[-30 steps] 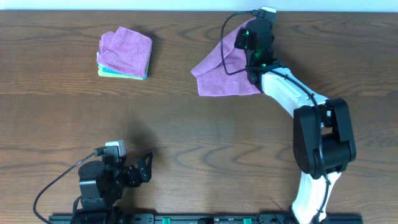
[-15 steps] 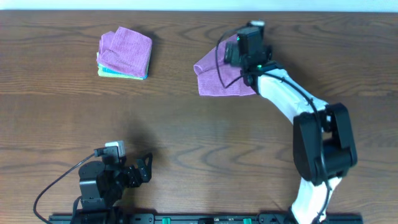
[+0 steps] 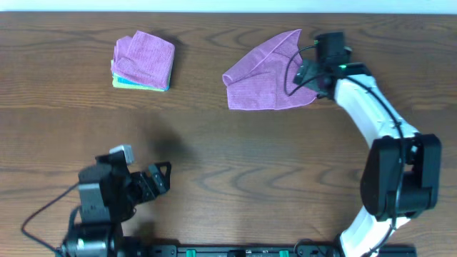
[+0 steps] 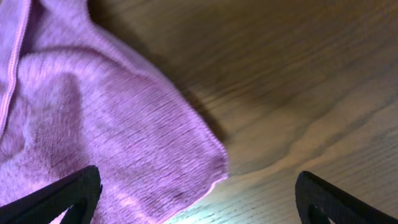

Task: Fold the cloth
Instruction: 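Reach the left gripper to the cloth's left corner near the right gripper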

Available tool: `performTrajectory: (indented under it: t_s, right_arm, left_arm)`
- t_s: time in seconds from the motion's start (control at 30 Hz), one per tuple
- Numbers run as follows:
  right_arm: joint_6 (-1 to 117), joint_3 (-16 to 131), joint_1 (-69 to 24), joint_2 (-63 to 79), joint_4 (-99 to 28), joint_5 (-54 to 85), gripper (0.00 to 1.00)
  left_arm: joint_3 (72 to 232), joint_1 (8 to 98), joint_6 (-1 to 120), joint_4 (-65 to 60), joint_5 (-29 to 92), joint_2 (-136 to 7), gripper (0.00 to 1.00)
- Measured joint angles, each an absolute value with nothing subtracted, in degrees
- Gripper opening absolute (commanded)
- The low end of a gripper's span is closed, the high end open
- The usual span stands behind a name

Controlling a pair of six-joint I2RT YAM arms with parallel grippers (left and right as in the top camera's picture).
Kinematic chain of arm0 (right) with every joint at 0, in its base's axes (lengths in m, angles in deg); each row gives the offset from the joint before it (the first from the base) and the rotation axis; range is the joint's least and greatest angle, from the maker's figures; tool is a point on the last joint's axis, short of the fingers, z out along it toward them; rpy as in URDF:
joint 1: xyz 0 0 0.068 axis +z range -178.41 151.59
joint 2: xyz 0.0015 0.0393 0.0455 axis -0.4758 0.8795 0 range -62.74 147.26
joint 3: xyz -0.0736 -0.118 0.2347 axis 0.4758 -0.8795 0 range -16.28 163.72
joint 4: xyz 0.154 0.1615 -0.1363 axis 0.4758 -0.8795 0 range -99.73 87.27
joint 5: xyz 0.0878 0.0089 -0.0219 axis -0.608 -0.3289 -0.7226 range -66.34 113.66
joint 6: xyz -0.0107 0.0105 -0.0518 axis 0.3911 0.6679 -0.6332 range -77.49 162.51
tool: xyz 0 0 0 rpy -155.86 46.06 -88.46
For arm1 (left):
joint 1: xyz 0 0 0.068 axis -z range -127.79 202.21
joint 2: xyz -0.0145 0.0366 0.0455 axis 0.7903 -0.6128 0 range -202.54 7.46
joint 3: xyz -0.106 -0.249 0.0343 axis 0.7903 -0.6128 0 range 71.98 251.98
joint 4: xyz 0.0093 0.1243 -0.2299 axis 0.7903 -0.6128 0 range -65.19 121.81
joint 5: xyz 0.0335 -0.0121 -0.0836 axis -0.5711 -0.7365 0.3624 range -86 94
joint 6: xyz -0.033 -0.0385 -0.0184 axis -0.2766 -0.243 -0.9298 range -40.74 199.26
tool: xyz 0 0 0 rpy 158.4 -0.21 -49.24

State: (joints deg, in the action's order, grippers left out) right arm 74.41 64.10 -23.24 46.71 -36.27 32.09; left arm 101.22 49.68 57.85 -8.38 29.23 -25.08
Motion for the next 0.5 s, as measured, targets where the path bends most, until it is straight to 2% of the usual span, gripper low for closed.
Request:
performTrajectory:
  t_s: [0.17, 0.33, 0.5]
  right_arm:
    - [75.2, 64.1, -27.5, 46.7, -37.7, 24.2, 0.99]
    - [75.4, 64.1, -28.5, 46.7, -38.1, 19.3, 0.99]
    - [76.3, 64.1, -28.5, 47.4, -37.8, 16.9, 0.97]
  left_arm:
    - [113.5, 53.8, 57.7, -13.0, 29.2, -42.1, 0.95]
    - [125.3, 60.7, 57.1, -12.4, 29.3, -58.0, 0.95]
    - [129.1, 65.7, 54.8, 3.4, 33.9, -67.8, 0.95]
